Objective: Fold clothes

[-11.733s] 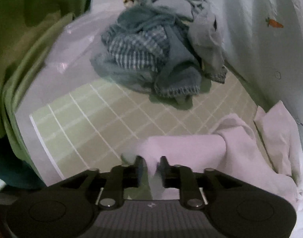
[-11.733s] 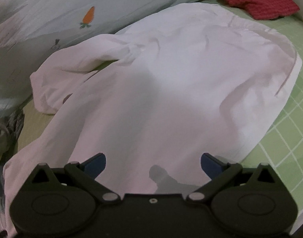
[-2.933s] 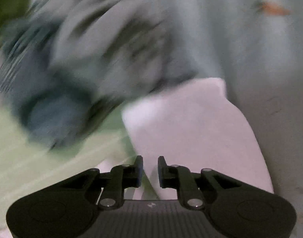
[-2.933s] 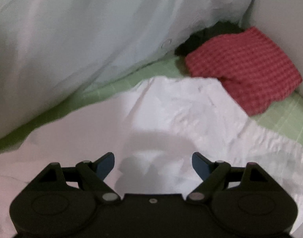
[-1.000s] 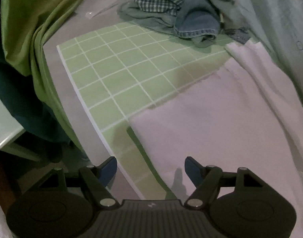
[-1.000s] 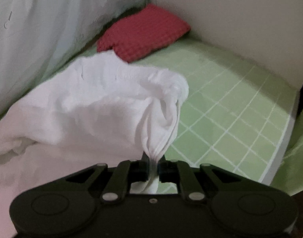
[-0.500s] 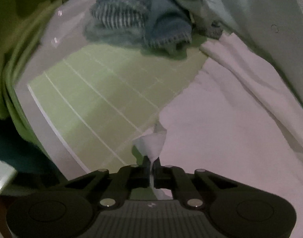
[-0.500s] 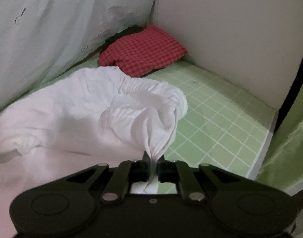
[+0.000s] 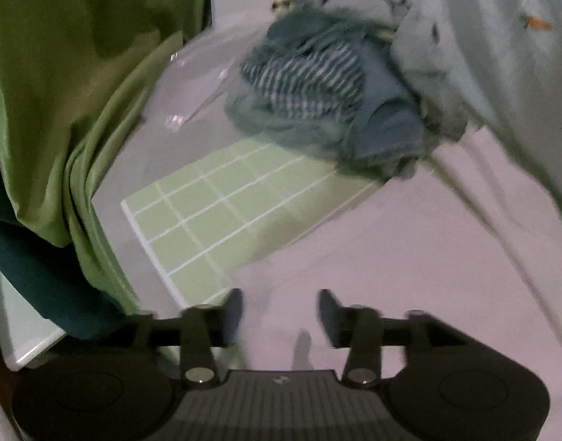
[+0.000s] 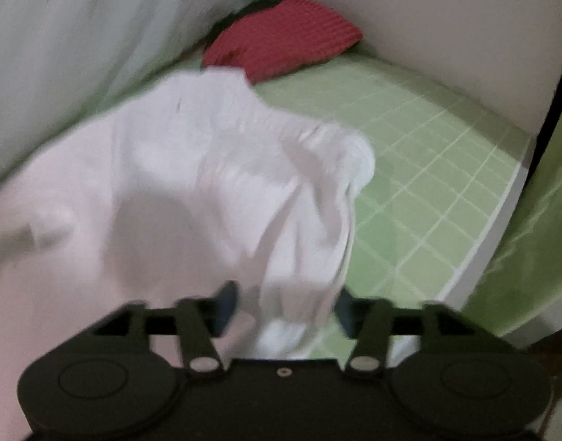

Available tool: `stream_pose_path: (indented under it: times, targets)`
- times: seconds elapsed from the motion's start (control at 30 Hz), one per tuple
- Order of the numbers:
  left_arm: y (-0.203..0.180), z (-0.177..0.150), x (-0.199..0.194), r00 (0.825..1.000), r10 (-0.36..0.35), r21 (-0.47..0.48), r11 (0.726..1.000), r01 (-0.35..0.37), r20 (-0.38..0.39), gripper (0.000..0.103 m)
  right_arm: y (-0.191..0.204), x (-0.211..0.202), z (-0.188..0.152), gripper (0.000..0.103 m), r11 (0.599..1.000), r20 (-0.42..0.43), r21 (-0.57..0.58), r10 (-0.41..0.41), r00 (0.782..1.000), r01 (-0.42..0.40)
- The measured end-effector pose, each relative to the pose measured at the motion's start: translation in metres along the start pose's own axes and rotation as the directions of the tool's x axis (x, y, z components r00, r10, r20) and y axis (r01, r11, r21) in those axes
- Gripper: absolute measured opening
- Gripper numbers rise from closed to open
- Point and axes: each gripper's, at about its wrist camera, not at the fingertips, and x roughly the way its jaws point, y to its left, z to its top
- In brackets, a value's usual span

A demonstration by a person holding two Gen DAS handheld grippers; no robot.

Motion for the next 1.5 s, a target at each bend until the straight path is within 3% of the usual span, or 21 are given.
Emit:
stream_pose_path:
  times: [0.07, 0.17, 0.3, 0.37, 0.4, 0.43, 0.47, 0.53, 0.6, 0.7, 0.77, 0.83, 0.87, 1.0, 1.1, 1.33, 1.4, 1.5]
  targets:
    - [-0.012, -0.004, -0.013, 1.000, -0.001, -0.015, 1.000, 0.001, 0.024, 0.061, -0.011, 0.012, 0.012, 0.077, 0.997, -0.005, 0.075, 0.019, 1.000, -0.018]
    - [-0.038, -0.015, -0.031, 0.998, -0.014, -0.002, 1.000, 0.014, 0.053, 0.064, -0.028, 0.030, 0.031, 0.082, 0.982, -0.009, 0.186, 0.047, 0.999, -0.044]
    - [-0.073, -0.036, -0.046, 0.997, -0.050, 0.027, 0.998, 0.049, 0.055, 0.064, -0.051, 0.054, 0.055, 0.079, 0.941, -0.011, 0.329, 0.085, 0.996, -0.077]
    - [-0.092, -0.049, -0.051, 0.996, -0.071, 0.042, 0.997, 0.070, 0.045, 0.064, -0.051, 0.064, 0.061, 0.043, 0.942, -0.051, 0.318, 0.130, 0.990, -0.107]
    - [-0.101, -0.055, -0.053, 0.996, -0.078, 0.052, 0.996, 0.076, 0.037, 0.064, -0.048, 0.067, 0.064, 0.033, 0.946, -0.068, 0.299, 0.153, 0.986, -0.126]
    - [-0.110, -0.061, -0.055, 0.996, -0.085, 0.062, 0.995, 0.083, 0.028, 0.064, -0.048, 0.065, 0.067, 0.014, 0.956, -0.064, 0.262, 0.151, 0.987, -0.129]
    - [-0.120, -0.066, -0.056, 0.995, -0.096, 0.072, 0.993, 0.094, 0.018, 0.064, -0.047, 0.063, 0.069, 0.009, 0.965, -0.059, 0.226, 0.148, 0.987, -0.131]
    - [-0.139, -0.076, -0.059, 0.993, -0.116, 0.097, 0.989, 0.115, 0.007, 0.064, -0.058, 0.052, 0.072, 0.009, 0.974, -0.024, 0.200, 0.117, 0.993, -0.110]
    - [-0.159, -0.084, -0.059, 0.991, -0.130, 0.132, 0.983, 0.129, -0.001, 0.064, -0.082, 0.058, 0.070, 0.009, 0.962, -0.048, 0.260, 0.096, 0.994, -0.081]
    - [-0.181, -0.090, -0.058, 0.990, -0.140, 0.169, 0.976, 0.140, -0.014, 0.064, -0.085, 0.066, 0.077, 0.020, 0.972, -0.086, 0.231, 0.064, 0.994, -0.042]
    - [-0.194, -0.091, -0.056, 0.989, -0.144, 0.184, 0.972, 0.145, -0.019, 0.066, -0.076, 0.063, 0.087, 0.046, 0.985, -0.069, 0.174, 0.007, 0.998, 0.005]
    - [-0.207, -0.089, -0.052, 0.989, -0.148, 0.191, 0.970, 0.150, -0.023, 0.070, -0.063, 0.056, 0.099, 0.068, 0.990, 0.012, 0.122, -0.074, 0.997, 0.072]
    - [-0.214, -0.088, -0.049, 0.989, -0.149, 0.195, 0.969, 0.151, -0.025, 0.071, -0.053, 0.056, 0.107, 0.076, 0.993, 0.049, 0.095, -0.078, 0.996, 0.073]
    - [-0.239, -0.078, -0.031, 0.988, -0.149, 0.197, 0.968, 0.153, -0.034, 0.072, -0.005, 0.072, 0.139, 0.082, 0.998, 0.154, -0.039, -0.038, 0.987, 0.044]
    - [-0.261, -0.064, -0.011, 0.988, -0.146, 0.186, 0.970, 0.154, -0.056, 0.073, 0.040, 0.107, 0.158, 0.088, 0.991, 0.150, -0.129, 0.050, 0.987, -0.031]
    - [-0.314, -0.037, 0.026, 0.992, -0.098, 0.280, 0.953, 0.116, -0.078, 0.075, 0.125, 0.192, 0.216, 0.092, 0.957, 0.137, -0.280, 0.124, 0.983, -0.082]
    - [-0.325, -0.034, 0.034, 0.993, -0.085, 0.290, 0.951, 0.106, -0.085, 0.075, 0.147, 0.217, 0.223, 0.092, 0.924, 0.085, -0.362, 0.162, 0.983, -0.121]
    - [-0.336, -0.032, 0.042, 0.992, -0.079, 0.293, 0.950, 0.106, -0.101, 0.075, 0.177, 0.244, 0.216, 0.086, 0.859, 0.073, -0.510, 0.099, 0.992, -0.048]
